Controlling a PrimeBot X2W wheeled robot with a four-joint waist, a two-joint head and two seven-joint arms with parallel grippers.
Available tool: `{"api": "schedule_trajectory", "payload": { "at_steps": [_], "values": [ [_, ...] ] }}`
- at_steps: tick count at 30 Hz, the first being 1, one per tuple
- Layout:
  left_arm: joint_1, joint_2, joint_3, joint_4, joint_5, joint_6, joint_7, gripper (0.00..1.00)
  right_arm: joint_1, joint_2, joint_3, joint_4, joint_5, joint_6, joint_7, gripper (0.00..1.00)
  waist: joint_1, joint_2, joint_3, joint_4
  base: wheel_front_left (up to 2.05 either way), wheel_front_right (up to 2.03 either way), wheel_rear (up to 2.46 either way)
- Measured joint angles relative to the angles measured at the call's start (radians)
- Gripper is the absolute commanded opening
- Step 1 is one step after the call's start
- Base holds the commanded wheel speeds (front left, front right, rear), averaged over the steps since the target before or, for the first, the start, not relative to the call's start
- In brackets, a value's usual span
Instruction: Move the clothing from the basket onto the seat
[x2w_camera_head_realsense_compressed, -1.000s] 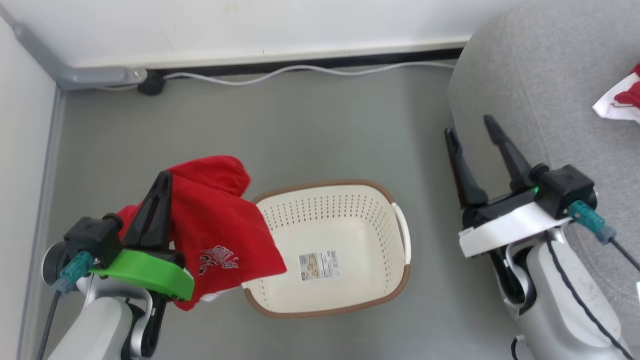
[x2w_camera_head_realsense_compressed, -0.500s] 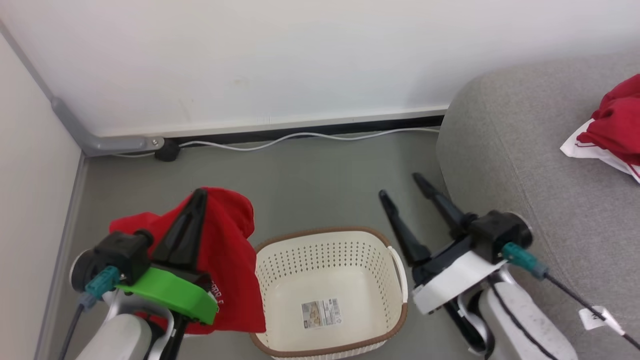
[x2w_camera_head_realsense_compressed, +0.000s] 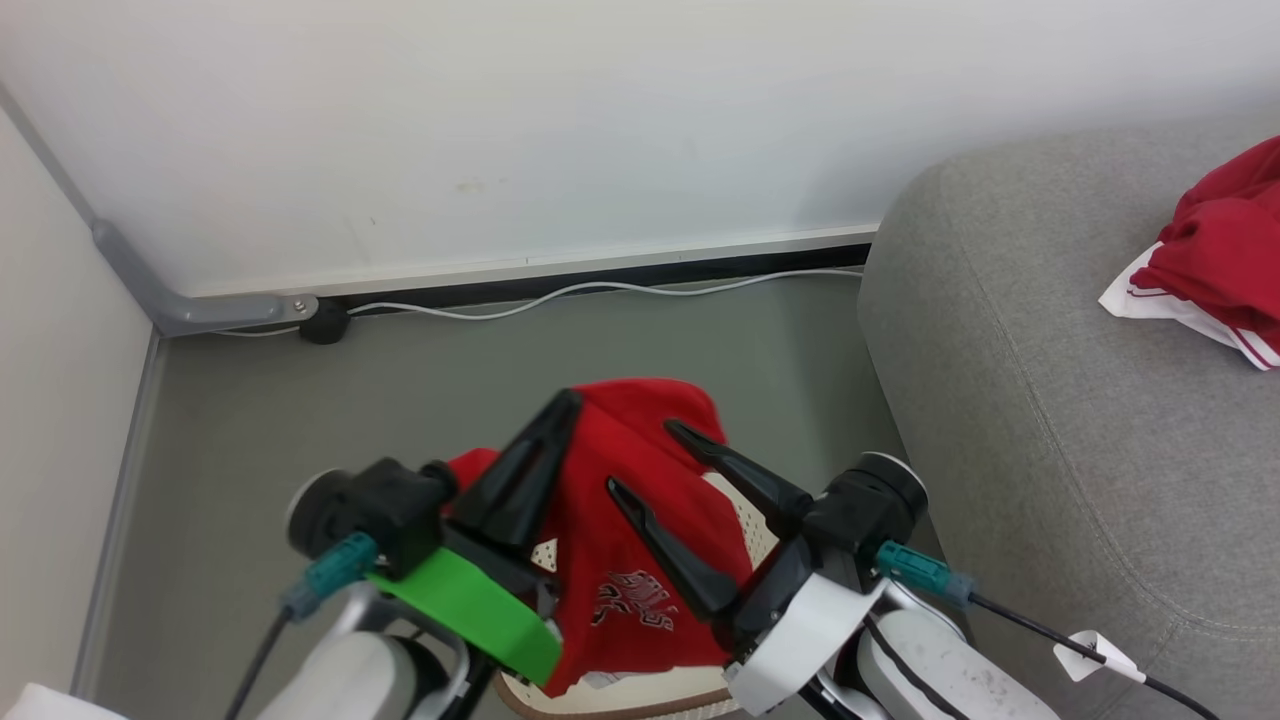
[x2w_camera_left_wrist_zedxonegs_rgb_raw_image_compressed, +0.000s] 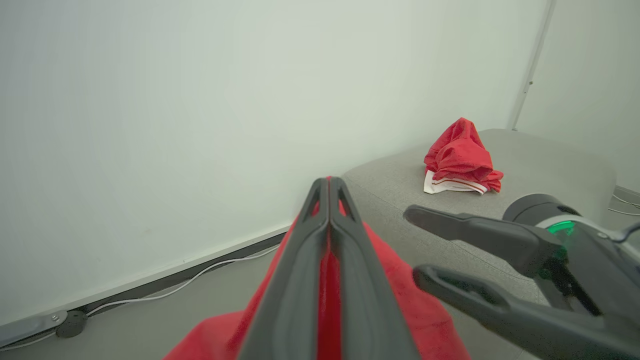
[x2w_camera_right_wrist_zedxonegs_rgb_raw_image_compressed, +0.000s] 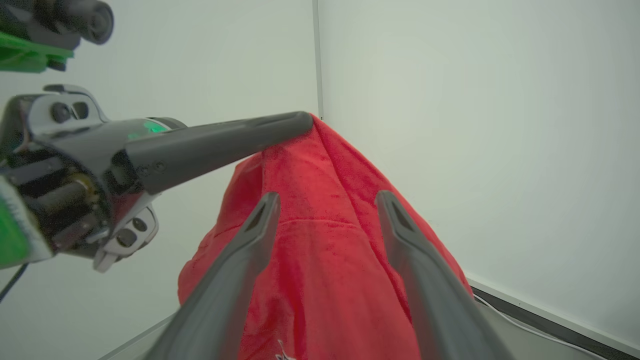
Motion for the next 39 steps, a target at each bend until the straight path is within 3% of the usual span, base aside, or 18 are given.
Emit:
{"api": "schedule_trajectory", "payload": {
  "at_steps": [7,8,9,10,14,16,17,18,19,26,39],
  "values": [
    [-0.033,-0.049,-0.096,-0.068,0.031,-0.035,0.031,0.00,-0.025,-0.012,-0.008,0.001,0.010,0.000,0.001,1.00,0.0000,0.0000,0.005,-0.009,0.00,0.00,0.00],
    [-0.036,-0.053,-0.102,-0.074,0.035,-0.035,0.035,0.00,-0.026,-0.015,-0.010,0.002,0.014,0.000,0.003,0.76,0.0000,0.0000,0.006,-0.010,0.00,0.00,0.00],
    [-0.037,-0.056,-0.107,-0.078,0.036,-0.036,0.040,0.00,-0.027,-0.018,-0.012,0.003,0.019,0.000,0.004,0.04,0.0000,0.0000,0.006,-0.011,0.00,0.00,0.00],
    [-0.038,-0.058,-0.109,-0.081,0.036,-0.035,0.042,0.00,-0.027,-0.020,-0.010,0.005,0.024,0.000,0.013,0.00,0.0000,0.0000,0.007,-0.013,0.00,0.00,0.00],
    [-0.039,-0.056,-0.090,-0.084,0.046,-0.026,0.048,0.02,-0.028,-0.021,0.018,0.013,0.062,0.001,0.031,0.00,0.0000,0.0000,0.011,-0.027,0.00,0.00,0.00],
    [-0.039,-0.054,-0.083,-0.084,0.045,-0.015,0.057,0.39,-0.032,-0.025,0.016,0.013,0.067,0.001,0.031,0.00,0.0000,0.0000,0.013,-0.039,0.00,0.00,0.00],
    [-0.039,-0.054,-0.082,-0.083,0.042,-0.012,0.061,0.49,-0.035,-0.027,0.012,0.013,0.070,0.001,0.031,0.00,0.0000,0.0000,0.014,-0.045,0.00,0.00,0.00],
    [-0.038,-0.054,-0.080,-0.084,0.042,-0.007,0.061,0.82,-0.038,-0.029,0.007,0.012,0.070,0.001,0.031,0.00,0.0000,0.0000,0.015,-0.053,0.00,0.00,0.00],
    [-0.038,-0.054,-0.077,-0.084,0.042,-0.004,0.061,1.00,-0.039,-0.031,-0.003,0.011,0.071,0.001,0.031,0.00,0.0000,0.0000,0.016,-0.061,0.00,0.00,0.00],
    [-0.023,-0.054,-0.077,-0.093,0.030,0.010,0.080,1.00,-0.043,-0.057,-0.062,-0.024,0.072,-0.004,0.031,0.00,0.0000,0.0000,0.029,-0.134,0.00,0.00,0.00],
    [-0.035,-0.077,-0.161,-0.099,0.029,-0.027,0.131,1.00,-0.008,-0.116,-0.204,-0.155,0.069,-0.123,0.029,0.00,0.0000,0.0000,0.098,-0.299,0.00,0.00,0.00]
  ]
}}
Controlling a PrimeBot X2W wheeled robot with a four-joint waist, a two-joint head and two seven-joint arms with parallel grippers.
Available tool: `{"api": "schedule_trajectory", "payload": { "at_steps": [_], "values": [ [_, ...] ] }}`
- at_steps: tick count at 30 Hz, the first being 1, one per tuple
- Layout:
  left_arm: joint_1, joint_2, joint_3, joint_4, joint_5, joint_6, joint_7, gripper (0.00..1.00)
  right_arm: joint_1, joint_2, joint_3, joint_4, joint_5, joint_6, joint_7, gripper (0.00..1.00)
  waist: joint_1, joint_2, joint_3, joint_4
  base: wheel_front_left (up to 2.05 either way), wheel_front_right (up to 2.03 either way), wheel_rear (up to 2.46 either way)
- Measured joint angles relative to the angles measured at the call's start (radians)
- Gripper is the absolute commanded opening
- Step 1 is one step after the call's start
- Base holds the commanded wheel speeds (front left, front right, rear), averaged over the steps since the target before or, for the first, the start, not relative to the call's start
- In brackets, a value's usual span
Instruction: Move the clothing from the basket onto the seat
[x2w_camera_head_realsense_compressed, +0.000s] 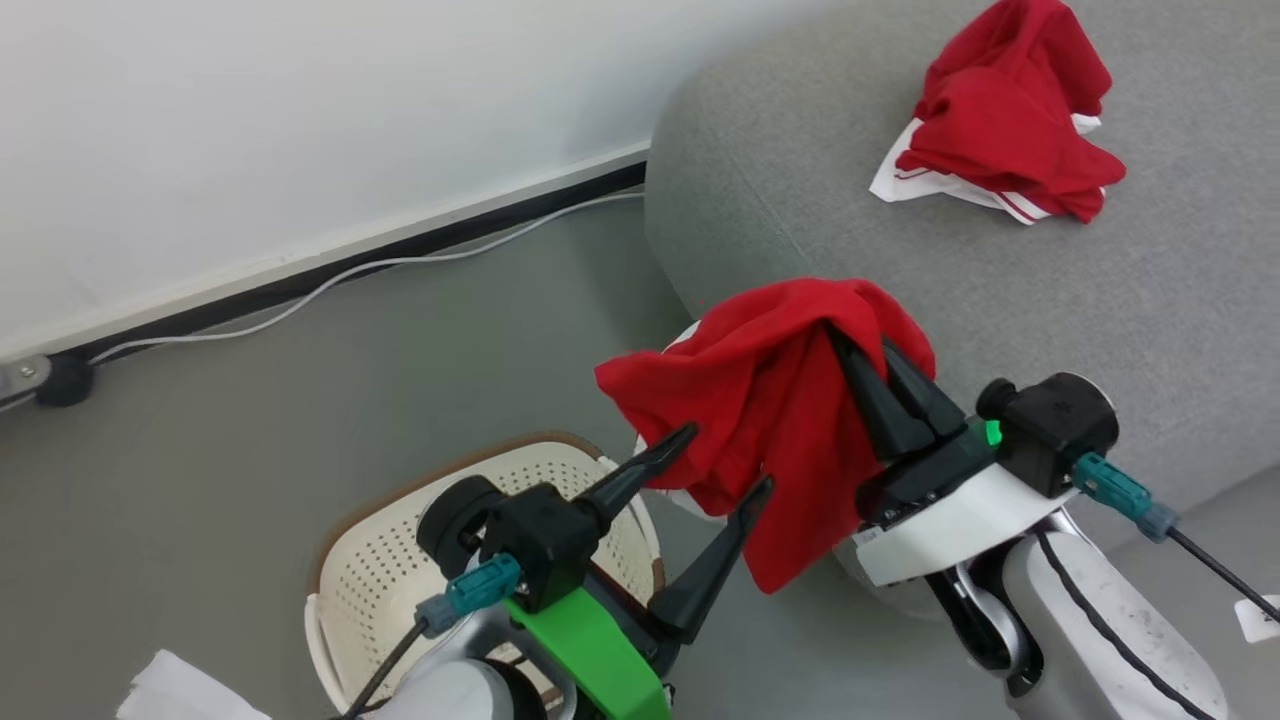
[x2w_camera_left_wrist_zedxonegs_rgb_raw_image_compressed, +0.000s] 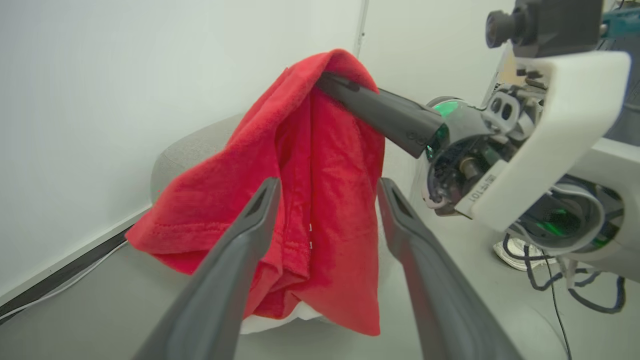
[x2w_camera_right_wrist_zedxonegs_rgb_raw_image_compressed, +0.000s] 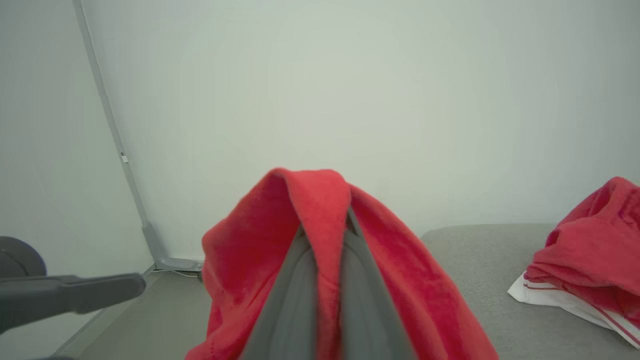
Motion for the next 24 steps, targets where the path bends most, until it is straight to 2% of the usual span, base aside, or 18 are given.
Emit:
{"api": "schedule_trajectory", "payload": {
  "at_steps": [11,15,19,21,24],
  "values": [
    [-0.049,0.036,0.007,0.000,0.029,0.000,0.061,1.00,0.035,-0.033,-0.150,-0.054,0.026,-0.064,-0.019,0.00,0.0001,0.0000,0.115,-0.133,0.04,0.04,0.04],
    [-0.062,0.044,0.006,-0.003,0.033,0.008,0.095,1.00,0.029,-0.046,-0.220,-0.049,0.069,-0.064,-0.022,0.00,0.0001,0.0000,0.170,-0.167,0.01,0.01,0.01],
    [-0.063,0.059,0.009,-0.006,0.036,0.037,0.138,1.00,-0.040,-0.045,-0.291,-0.027,0.127,-0.061,-0.027,0.00,0.0001,0.0000,0.229,-0.188,0.00,0.00,0.00],
    [-0.063,0.076,0.008,-0.006,0.036,0.047,0.165,1.00,-0.093,-0.041,-0.332,-0.010,0.178,-0.042,-0.028,0.00,0.0001,0.0000,0.259,-0.195,0.00,0.00,0.00],
    [-0.060,0.108,0.002,-0.009,0.043,0.056,0.210,1.00,-0.174,-0.067,-0.395,0.041,0.201,-0.036,-0.029,0.00,0.0001,0.0000,0.305,-0.201,0.00,0.00,0.00]
  ]
}}
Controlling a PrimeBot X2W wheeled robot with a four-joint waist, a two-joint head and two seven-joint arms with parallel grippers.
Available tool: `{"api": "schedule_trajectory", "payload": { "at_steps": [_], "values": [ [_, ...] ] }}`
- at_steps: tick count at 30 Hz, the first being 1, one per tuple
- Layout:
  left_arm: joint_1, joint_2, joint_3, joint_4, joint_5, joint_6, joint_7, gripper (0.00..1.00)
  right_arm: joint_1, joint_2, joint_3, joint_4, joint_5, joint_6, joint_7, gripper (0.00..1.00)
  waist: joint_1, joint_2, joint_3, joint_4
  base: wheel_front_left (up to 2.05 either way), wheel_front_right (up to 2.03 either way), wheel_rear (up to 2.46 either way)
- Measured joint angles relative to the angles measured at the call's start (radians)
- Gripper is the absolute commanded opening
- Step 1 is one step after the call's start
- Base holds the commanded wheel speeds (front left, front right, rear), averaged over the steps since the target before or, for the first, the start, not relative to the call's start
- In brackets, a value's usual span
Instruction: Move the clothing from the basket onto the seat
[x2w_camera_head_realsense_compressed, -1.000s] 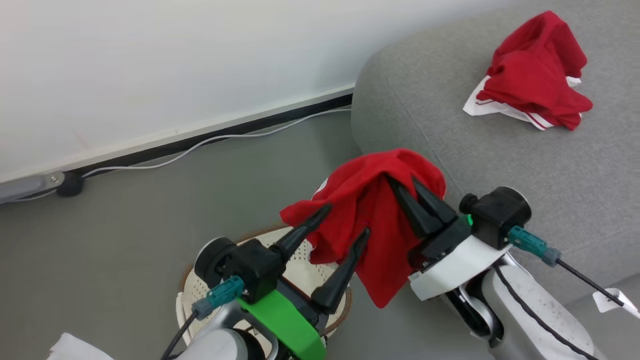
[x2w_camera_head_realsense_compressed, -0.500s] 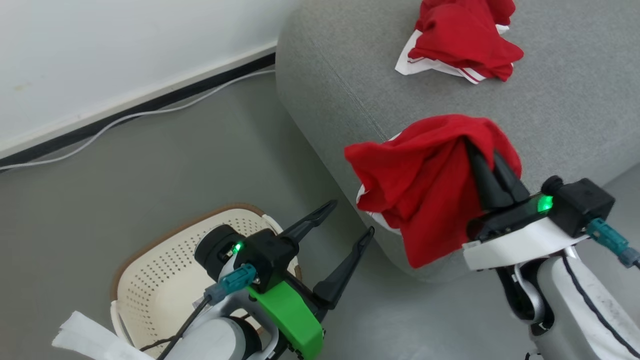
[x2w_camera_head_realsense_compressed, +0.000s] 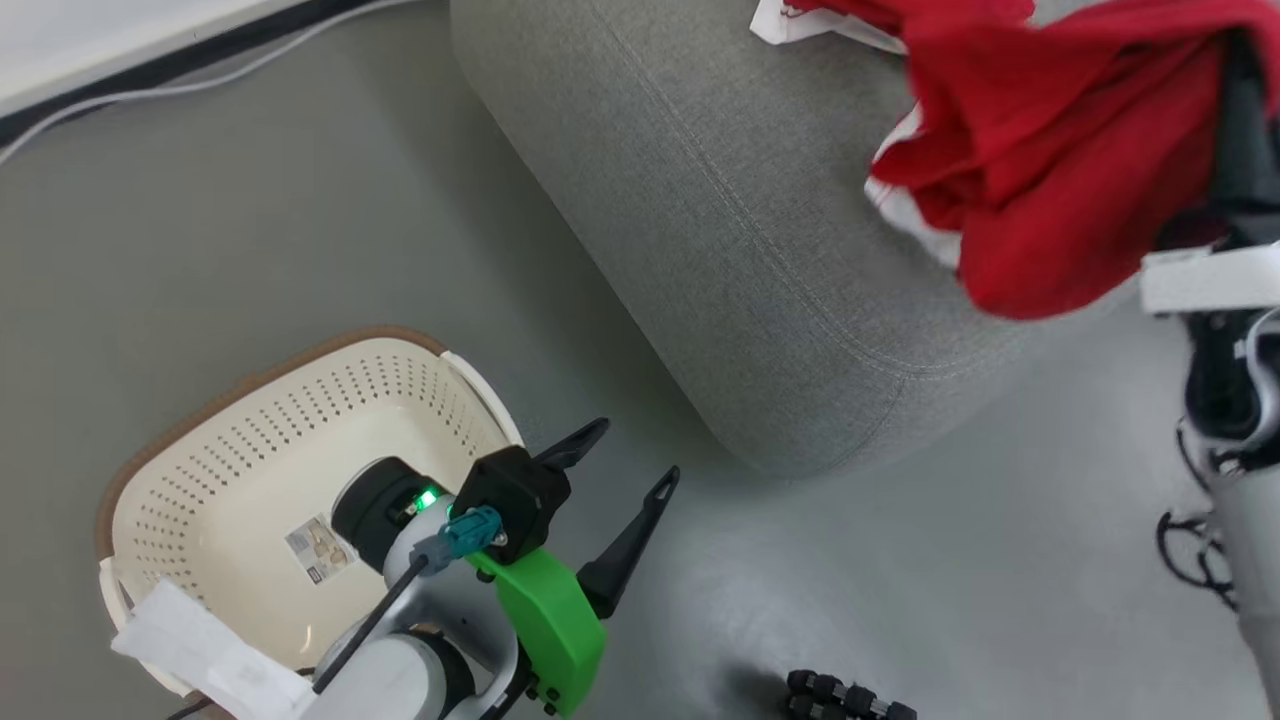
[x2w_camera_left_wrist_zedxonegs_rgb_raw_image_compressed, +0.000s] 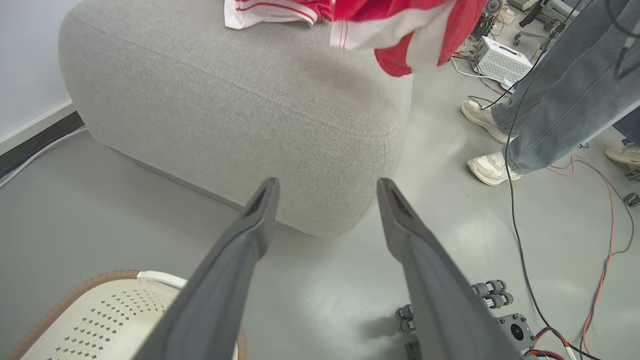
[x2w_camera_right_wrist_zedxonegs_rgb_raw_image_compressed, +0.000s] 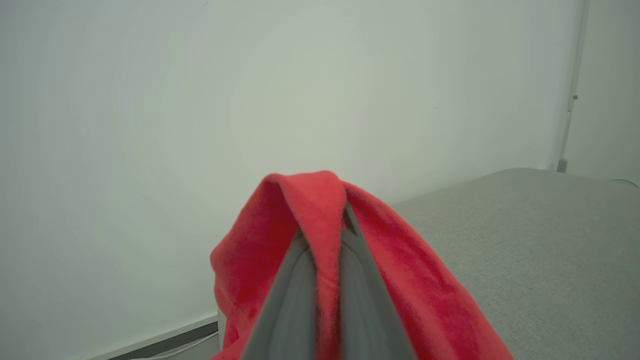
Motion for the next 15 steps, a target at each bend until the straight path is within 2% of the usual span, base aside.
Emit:
{"api": "schedule_trajectory", "payload": {
  "at_steps": [6,12,15],
  "values": [
    [0.015,0.048,0.015,-0.037,0.037,0.035,0.061,1.00,-0.185,-0.044,-0.151,0.091,0.057,-0.003,-0.002,0.00,0.0000,0.0000,0.089,0.010,0.00,0.00,0.00],
    [0.035,0.105,0.031,-0.098,0.061,0.048,0.115,1.00,-0.386,-0.020,-0.284,0.197,0.211,-0.011,-0.003,0.00,0.0001,0.0000,0.172,0.042,0.00,0.00,0.00],
    [0.058,0.124,0.066,-0.133,0.062,0.053,0.119,1.00,-0.469,-0.019,-0.337,0.258,0.249,-0.017,-0.007,0.00,0.0001,0.0000,0.212,0.063,0.00,0.00,0.00]
  ]
}}
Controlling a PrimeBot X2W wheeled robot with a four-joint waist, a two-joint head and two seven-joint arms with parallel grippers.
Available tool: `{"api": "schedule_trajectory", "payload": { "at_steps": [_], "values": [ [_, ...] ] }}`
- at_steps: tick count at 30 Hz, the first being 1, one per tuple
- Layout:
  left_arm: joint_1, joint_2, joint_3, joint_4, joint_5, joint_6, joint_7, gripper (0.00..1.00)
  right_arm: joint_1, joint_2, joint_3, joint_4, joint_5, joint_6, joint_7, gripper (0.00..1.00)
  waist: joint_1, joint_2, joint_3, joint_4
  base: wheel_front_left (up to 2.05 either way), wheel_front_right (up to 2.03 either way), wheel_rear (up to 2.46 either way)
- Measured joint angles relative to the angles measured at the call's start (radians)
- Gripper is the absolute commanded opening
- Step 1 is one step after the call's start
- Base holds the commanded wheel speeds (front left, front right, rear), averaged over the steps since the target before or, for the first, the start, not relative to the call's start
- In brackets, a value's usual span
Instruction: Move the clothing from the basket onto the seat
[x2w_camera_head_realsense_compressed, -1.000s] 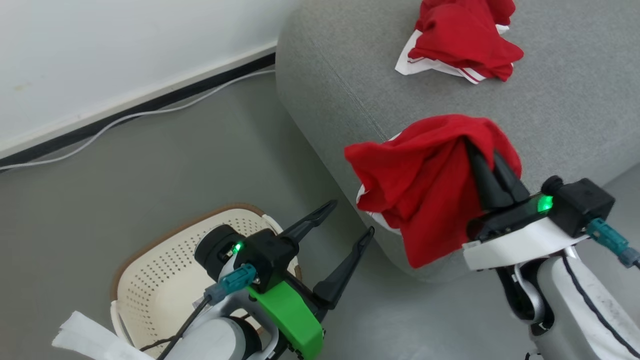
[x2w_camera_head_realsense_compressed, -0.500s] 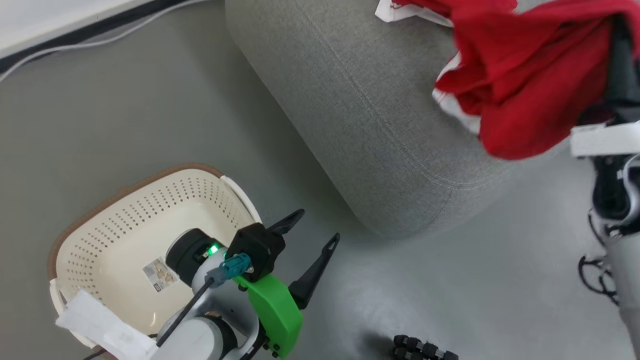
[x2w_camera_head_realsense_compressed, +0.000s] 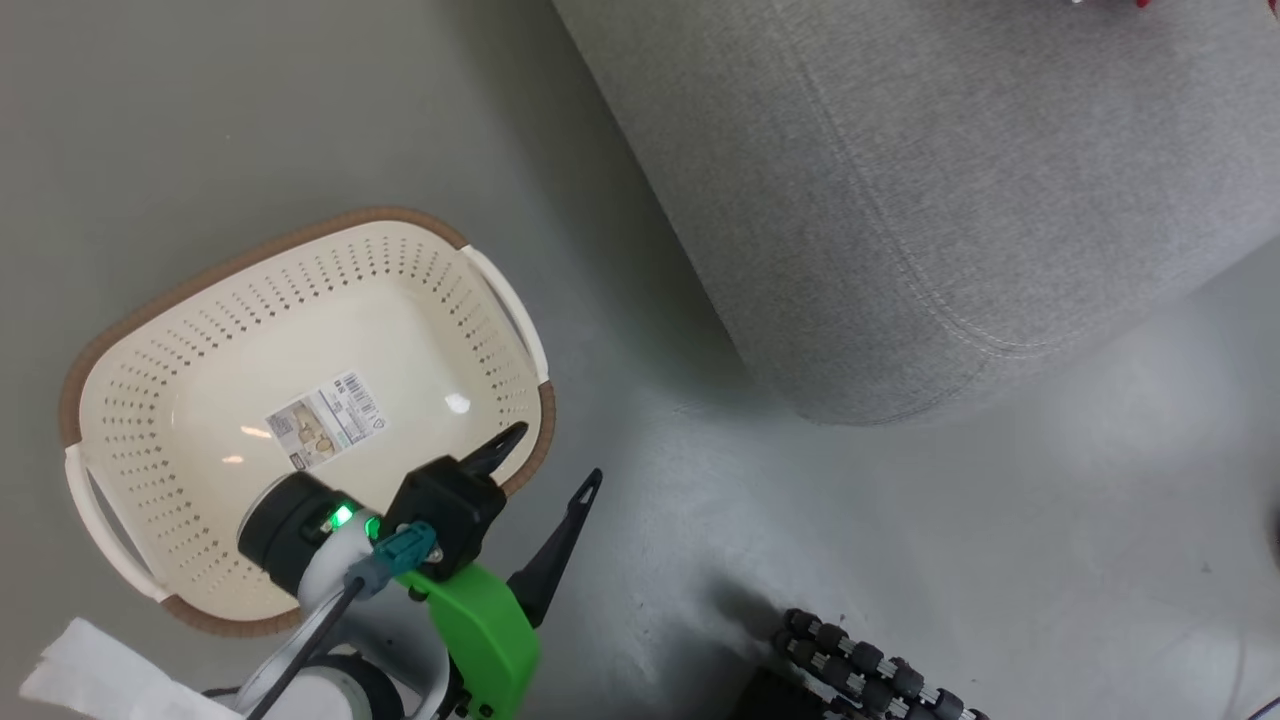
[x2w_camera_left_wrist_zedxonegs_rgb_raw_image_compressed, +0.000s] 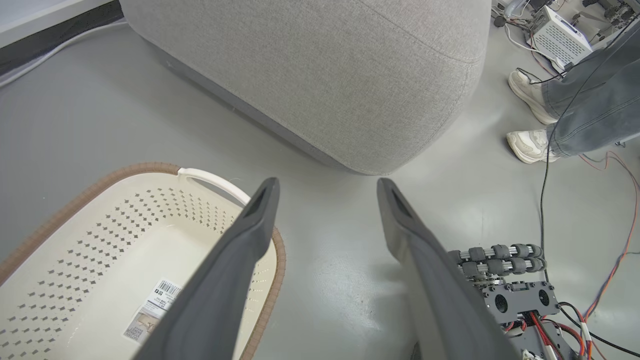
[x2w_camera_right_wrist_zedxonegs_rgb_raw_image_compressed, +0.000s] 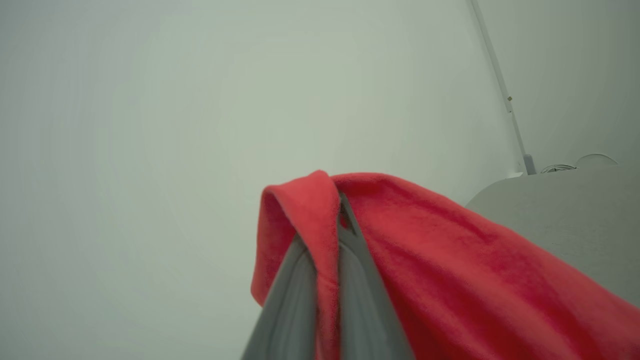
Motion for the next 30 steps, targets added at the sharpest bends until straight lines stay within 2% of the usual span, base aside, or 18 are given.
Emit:
{"api": "schedule_trajectory", "payload": {
  "at_steps": [3,5,9,11,15,20,21,22,23,26,30],
  "values": [
    [0.046,0.018,0.018,-0.023,0.000,0.008,0.006,1.00,-0.047,0.005,-0.037,0.056,0.001,-0.012,0.000,0.00,0.0001,0.0000,0.031,0.024,0.00,0.00,0.00],
    [0.069,0.035,0.023,-0.075,0.025,0.009,0.033,1.00,-0.074,-0.002,-0.100,0.082,0.014,-0.021,0.000,0.00,0.0000,0.0000,0.063,0.044,0.00,0.00,0.00],
    [0.071,0.061,0.050,-0.115,0.052,0.018,0.054,1.00,-0.118,0.012,-0.142,0.111,0.031,-0.022,-0.001,0.00,0.0000,0.0000,0.100,0.057,0.00,0.00,0.00],
    [0.084,0.077,0.067,-0.139,0.057,0.019,0.064,1.00,-0.122,0.030,-0.127,0.162,0.019,-0.030,-0.004,0.00,0.0001,0.0000,0.127,0.062,0.00,0.00,0.00],
    [0.099,0.081,0.093,-0.185,0.081,0.021,0.074,1.00,-0.090,0.112,-0.142,0.269,0.007,-0.041,-0.004,0.00,0.0001,0.0000,0.182,0.068,0.00,0.00,0.00],
    [0.107,0.095,0.132,-0.221,0.106,0.026,0.091,1.00,-0.056,0.181,-0.120,0.351,-0.030,-0.031,-0.004,0.00,0.0001,0.0000,0.246,0.073,0.00,0.00,0.00],
    [0.107,0.098,0.143,-0.228,0.108,0.026,0.091,1.00,-0.062,0.185,-0.119,0.352,-0.035,-0.022,-0.004,0.11,0.0001,0.0000,0.257,0.074,0.00,0.00,0.00],
    [0.107,0.100,0.156,-0.234,0.114,0.026,0.091,1.00,-0.072,0.190,-0.119,0.352,-0.040,-0.012,-0.004,0.38,0.0000,0.0000,0.268,0.075,0.00,0.00,0.00],
    [0.107,0.100,0.173,-0.236,0.114,0.026,0.089,1.00,-0.088,0.202,-0.126,0.348,-0.041,-0.003,-0.004,1.00,0.0001,0.0000,0.278,0.075,0.00,0.00,0.00],
    [0.107,0.100,0.202,-0.237,0.115,0.026,0.075,1.00,-0.138,0.239,-0.134,0.331,-0.052,0.037,-0.004,1.00,0.0002,0.0000,0.298,0.066,0.00,0.00,0.00],
    [0.100,0.087,0.208,-0.228,0.110,0.026,0.041,1.00,-0.146,0.219,-0.129,0.311,-0.118,0.097,-0.004,1.00,0.0001,0.0000,0.300,0.043,0.00,0.00,0.00]
  ]
}}
